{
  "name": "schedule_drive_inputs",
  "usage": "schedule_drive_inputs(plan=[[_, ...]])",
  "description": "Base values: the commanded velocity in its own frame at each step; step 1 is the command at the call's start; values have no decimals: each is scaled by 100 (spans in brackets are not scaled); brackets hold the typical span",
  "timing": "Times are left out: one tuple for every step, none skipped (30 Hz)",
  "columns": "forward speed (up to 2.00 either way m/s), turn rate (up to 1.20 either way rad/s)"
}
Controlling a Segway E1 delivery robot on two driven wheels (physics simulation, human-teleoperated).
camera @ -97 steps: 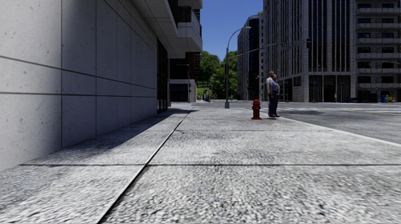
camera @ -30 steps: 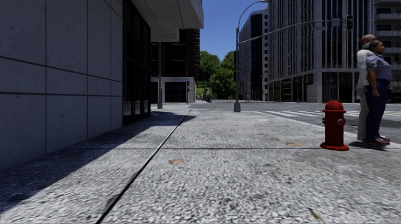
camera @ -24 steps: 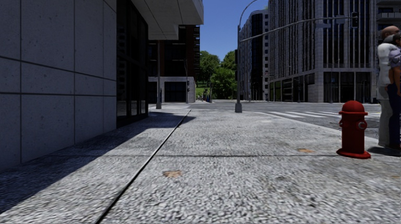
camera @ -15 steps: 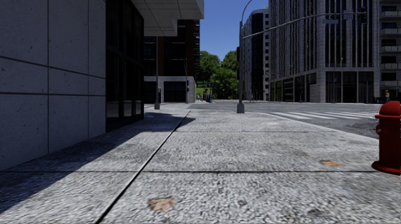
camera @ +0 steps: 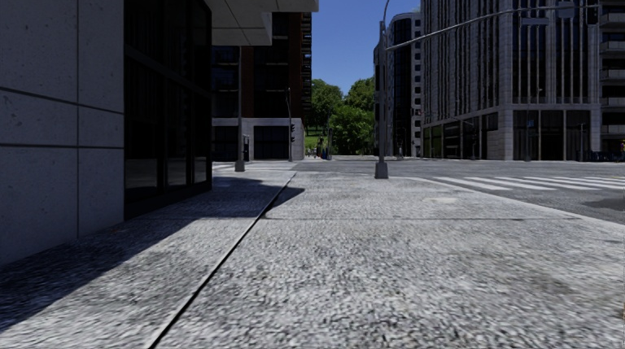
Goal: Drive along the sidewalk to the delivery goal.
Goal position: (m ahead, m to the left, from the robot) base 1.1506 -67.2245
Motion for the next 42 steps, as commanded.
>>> schedule_drive_inputs(plan=[[200,0],[200,0],[200,0],[200,0],[200,0],[200,0],[200,0],[200,0],[200,0],[200,0],[200,0],[200,0],[200,0],[200,0],[200,0],[200,0],[200,0],[200,0],[200,0],[200,0],[200,0],[200,0],[200,0],[200,0],[200,0],[200,0],[200,0],[200,0],[200,0],[200,0],[200,0],[200,0],[200,0],[200,0],[200,0],[200,-2],[200,-8],[200,-12],[200,-17],[200,-21],[200,-26],[200,-30]])
